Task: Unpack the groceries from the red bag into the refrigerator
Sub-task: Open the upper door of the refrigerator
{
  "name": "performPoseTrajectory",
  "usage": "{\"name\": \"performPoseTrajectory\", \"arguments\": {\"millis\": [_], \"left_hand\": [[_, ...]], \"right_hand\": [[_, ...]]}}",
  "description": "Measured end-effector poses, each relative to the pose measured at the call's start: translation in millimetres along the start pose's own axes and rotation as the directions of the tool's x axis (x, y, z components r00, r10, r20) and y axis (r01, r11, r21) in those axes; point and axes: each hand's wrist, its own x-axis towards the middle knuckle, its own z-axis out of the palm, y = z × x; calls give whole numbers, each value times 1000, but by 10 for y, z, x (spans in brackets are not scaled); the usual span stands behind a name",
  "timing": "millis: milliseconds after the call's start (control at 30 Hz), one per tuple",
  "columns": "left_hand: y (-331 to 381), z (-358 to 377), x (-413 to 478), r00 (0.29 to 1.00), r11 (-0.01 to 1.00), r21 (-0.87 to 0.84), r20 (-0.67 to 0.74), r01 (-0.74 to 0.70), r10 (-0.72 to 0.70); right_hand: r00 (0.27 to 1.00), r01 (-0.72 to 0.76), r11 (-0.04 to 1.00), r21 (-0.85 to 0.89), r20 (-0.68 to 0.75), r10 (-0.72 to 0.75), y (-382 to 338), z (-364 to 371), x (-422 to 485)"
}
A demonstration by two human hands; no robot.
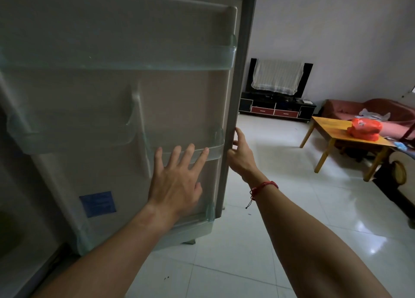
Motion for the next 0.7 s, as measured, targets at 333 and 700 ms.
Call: {"name": "performPoseTrajectory", "arguments": {"millis": [333, 700], "left_hand": [[-72, -24, -4, 999, 997, -74, 16, -36, 37], [-384, -529, -340, 993, 976, -188, 22, 114, -112]], "right_hand": [[1000, -5, 997, -72, -17, 4, -31, -44, -88], [985, 155, 963, -218, -44, -169, -443, -196, -727]]}}
